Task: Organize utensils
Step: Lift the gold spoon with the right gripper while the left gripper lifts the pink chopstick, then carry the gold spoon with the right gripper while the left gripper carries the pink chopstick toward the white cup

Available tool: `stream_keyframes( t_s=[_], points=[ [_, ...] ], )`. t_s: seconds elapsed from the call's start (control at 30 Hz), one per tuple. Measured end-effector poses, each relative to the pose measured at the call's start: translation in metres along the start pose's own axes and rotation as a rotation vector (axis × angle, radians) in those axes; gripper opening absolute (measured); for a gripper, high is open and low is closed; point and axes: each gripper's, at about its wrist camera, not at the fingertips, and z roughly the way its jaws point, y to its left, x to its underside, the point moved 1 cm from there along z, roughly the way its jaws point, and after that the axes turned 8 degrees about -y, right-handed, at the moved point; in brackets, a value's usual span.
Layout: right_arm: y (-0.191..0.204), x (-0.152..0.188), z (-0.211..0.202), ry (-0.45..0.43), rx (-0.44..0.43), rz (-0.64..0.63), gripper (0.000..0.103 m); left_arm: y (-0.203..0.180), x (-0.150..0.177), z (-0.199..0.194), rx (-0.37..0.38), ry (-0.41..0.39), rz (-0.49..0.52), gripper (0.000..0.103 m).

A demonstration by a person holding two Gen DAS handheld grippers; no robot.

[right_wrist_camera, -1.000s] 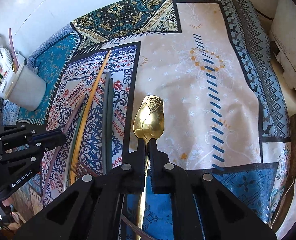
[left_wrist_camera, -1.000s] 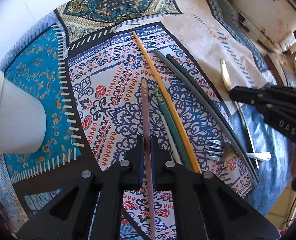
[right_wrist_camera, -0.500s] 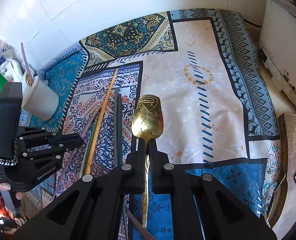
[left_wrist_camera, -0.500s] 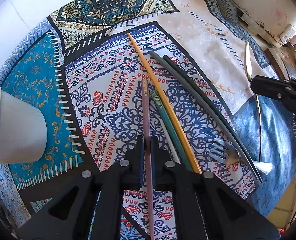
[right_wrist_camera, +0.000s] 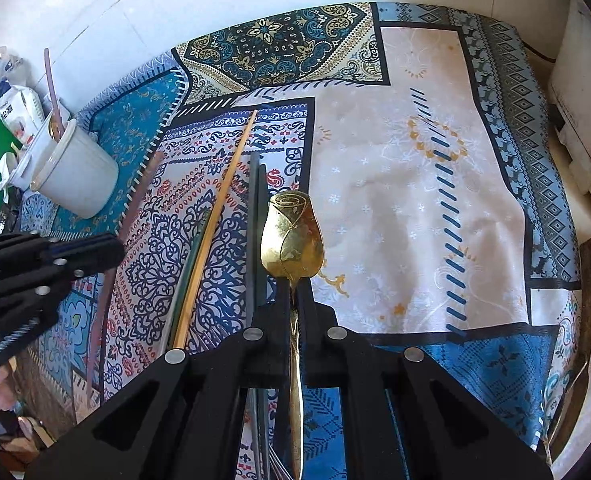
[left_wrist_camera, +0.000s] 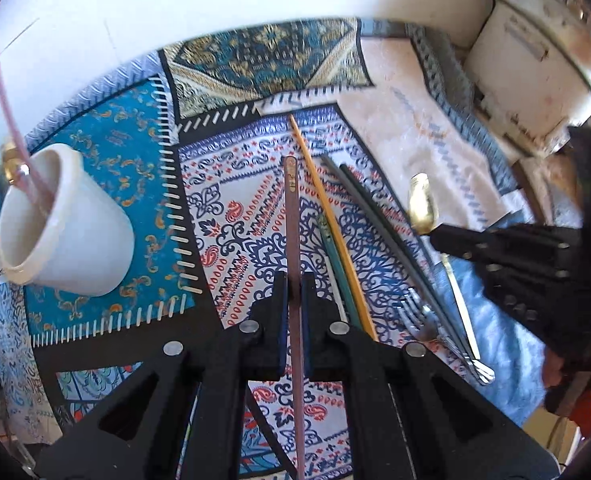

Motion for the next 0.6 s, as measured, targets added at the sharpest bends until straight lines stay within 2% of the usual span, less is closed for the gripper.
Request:
stream_keyframes(
  t_s=[0.27,0.37,0.43,0.47,0.5,0.57,0.6],
  points=[
    [0.013,-0.009,-0.001,-0.015,-0.006,-0.026,0.001,0.010,-0.008,-0.032,0.020,-0.081,-0.062,0.004],
    [0.013,-0.011,0.000,0.002,0.007,-0.027,0.001,0.010,-0.009,-0.041,-0.009,-0.114,-0.044,0.004],
    [0.010,-0.010,0.001,0.010,0.017,-0.027,0.004,0.012,-0.010,-0.045,-0.002,-0.126,-0.054,0.004],
    [0.010,-0.010,0.002,0.018,0.024,-0.031,0.010,0.013,-0.010,-0.048,-0.002,-0.134,-0.060,0.004],
    [0.009,-0.009,0.004,0.025,0.034,-0.038,0.023,0.014,-0.010,-0.050,0.000,-0.140,-0.062,0.004],
    [0.008,-0.009,0.007,0.029,0.049,-0.037,0.041,0.015,-0.009,-0.054,-0.007,-0.152,-0.064,0.004],
    [0.008,-0.010,0.010,0.027,0.054,-0.037,0.041,0.016,-0.009,-0.056,-0.007,-0.156,-0.066,0.004]
  ],
)
